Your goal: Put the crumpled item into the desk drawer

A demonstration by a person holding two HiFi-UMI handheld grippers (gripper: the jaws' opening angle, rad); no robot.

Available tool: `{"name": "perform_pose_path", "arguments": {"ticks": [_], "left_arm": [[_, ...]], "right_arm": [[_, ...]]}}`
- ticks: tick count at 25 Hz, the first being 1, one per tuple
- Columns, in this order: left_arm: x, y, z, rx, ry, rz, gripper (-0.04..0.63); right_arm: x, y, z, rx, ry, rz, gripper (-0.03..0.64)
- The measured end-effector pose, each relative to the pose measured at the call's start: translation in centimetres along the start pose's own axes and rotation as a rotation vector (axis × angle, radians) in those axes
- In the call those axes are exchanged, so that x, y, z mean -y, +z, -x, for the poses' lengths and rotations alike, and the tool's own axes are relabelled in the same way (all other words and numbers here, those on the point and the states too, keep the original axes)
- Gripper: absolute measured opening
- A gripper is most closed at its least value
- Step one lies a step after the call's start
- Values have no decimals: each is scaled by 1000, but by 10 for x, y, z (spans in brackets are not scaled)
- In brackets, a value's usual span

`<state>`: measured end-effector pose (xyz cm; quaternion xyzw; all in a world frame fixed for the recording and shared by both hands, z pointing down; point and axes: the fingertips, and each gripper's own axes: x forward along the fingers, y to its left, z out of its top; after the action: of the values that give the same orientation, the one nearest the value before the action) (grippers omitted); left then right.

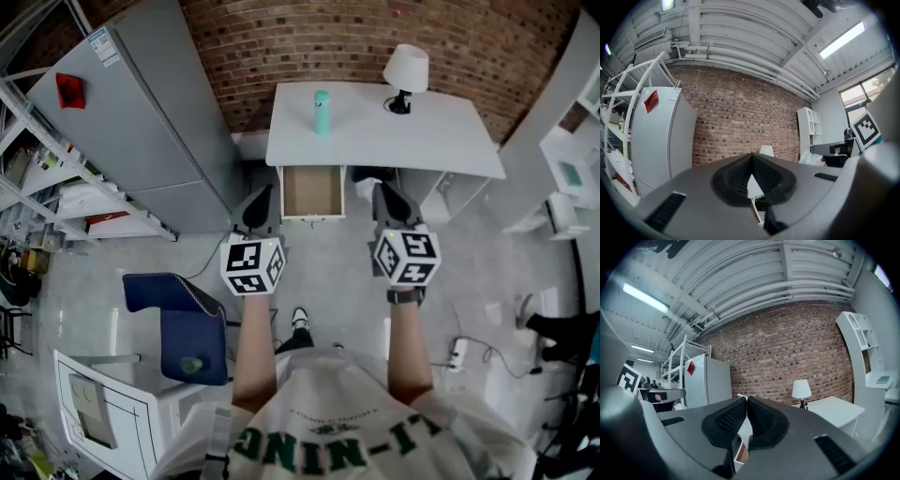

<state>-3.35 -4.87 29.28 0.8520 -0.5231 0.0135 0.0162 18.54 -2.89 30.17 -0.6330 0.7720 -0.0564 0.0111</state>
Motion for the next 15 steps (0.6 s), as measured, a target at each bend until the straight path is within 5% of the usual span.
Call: {"name": "perform_pose_path", "arguments": {"ticks": [15], "left_arm": [[-75,-4,-76,0,-49,28,0]], "right_arm": [[-36,-8,-106,-33,18,59,11]]}}
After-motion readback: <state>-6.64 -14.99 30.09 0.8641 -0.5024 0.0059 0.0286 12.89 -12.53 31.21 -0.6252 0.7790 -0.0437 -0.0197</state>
